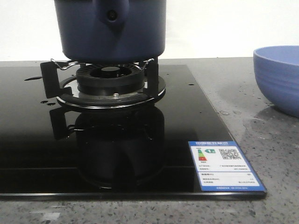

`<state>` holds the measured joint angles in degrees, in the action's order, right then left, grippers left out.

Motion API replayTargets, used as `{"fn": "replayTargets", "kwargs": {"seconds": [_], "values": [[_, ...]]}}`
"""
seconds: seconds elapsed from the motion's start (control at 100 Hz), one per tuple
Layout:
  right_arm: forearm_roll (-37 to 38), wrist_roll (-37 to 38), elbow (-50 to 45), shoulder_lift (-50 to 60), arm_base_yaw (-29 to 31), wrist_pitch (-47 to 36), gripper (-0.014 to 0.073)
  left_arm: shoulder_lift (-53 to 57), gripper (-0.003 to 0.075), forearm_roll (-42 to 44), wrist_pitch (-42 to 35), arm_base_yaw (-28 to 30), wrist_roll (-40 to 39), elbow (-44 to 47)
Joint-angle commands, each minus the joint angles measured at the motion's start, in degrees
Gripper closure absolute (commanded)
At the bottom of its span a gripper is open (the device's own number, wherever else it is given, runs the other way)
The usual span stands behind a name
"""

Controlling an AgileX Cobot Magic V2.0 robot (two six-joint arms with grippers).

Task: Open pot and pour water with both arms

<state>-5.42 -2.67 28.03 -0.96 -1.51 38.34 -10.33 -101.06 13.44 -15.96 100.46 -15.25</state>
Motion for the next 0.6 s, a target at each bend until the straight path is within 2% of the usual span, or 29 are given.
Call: {"fn": "replayTargets", "kwargs": {"seconds": [0.0, 0.39, 0.51, 0.59], "values": [[0.52, -0.7, 1.13, -0.77, 0.01, -4.15, 0.0657, -0.49, 0.0741, -1.51, 1.01, 0.11, -0.47, -1.14], [0.52, -0.7, 1.13, -0.77, 0.01, -4.15, 0.0657, -0.49, 0.0741, -1.51, 0.83, 0.11, -0.47, -1.15], [0.52, -0.7, 1.13, -0.77, 0.01, -4.15, 0.0657, -0.49, 0.0741, -0.99, -6.37, 0.11, -0.24, -1.19], [0.52, -0.7, 1.13, -0.77, 0.01, -4.15, 0.0657, -0.49, 0.0741, 2.31, -8.39, 0.11, -0.51, -1.41]]}}
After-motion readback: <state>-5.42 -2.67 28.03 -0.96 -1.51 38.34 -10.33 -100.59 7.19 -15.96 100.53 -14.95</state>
